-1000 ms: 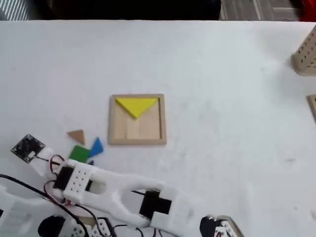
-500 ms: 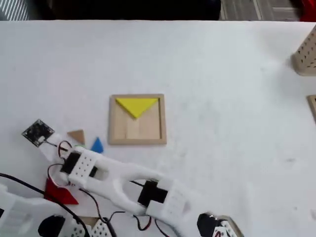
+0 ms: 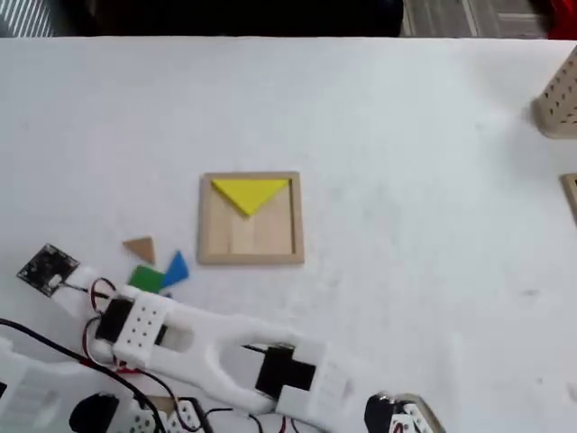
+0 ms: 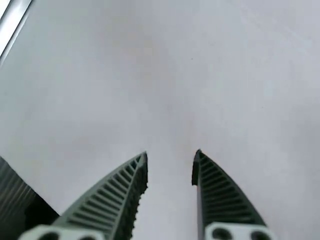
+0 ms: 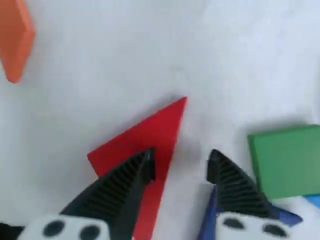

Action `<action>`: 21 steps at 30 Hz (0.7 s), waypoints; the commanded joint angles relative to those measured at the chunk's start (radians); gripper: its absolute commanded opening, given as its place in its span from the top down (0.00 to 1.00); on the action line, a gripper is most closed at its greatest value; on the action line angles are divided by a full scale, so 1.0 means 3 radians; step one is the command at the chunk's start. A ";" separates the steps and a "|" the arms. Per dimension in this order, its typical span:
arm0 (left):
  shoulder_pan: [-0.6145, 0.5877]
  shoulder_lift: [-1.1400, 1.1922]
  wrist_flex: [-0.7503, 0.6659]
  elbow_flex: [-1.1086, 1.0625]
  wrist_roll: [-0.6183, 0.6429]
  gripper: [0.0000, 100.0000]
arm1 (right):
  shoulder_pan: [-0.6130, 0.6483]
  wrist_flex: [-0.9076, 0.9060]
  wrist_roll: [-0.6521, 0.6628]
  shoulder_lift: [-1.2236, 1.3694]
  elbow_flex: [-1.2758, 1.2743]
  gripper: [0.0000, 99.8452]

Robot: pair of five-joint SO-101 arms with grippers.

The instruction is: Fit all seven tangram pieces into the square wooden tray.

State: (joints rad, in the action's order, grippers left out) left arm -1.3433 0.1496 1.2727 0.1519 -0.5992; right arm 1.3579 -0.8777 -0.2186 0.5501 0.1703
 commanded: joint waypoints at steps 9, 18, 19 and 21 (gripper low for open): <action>0.0003 -0.0059 -0.0056 0.0174 0.0036 0.84 | 0.0182 0.0003 0.0056 0.0084 0.0215 0.63; -0.0003 -0.0059 0.0041 0.0292 0.0010 0.84 | 0.0187 -0.0381 0.0435 0.0591 0.0849 0.66; -0.0003 -0.0059 0.0072 0.0317 0.0010 0.84 | 0.0187 -0.0514 0.0501 0.0673 0.0997 0.68; -0.0003 -0.0059 0.0102 0.0363 0.0010 0.84 | 0.0187 -0.0729 0.0644 0.0867 0.1304 0.74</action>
State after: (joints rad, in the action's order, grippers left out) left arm -1.3433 0.1496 1.2866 0.1887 -0.5992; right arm 1.3640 -0.9805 -0.1097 0.7250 0.3928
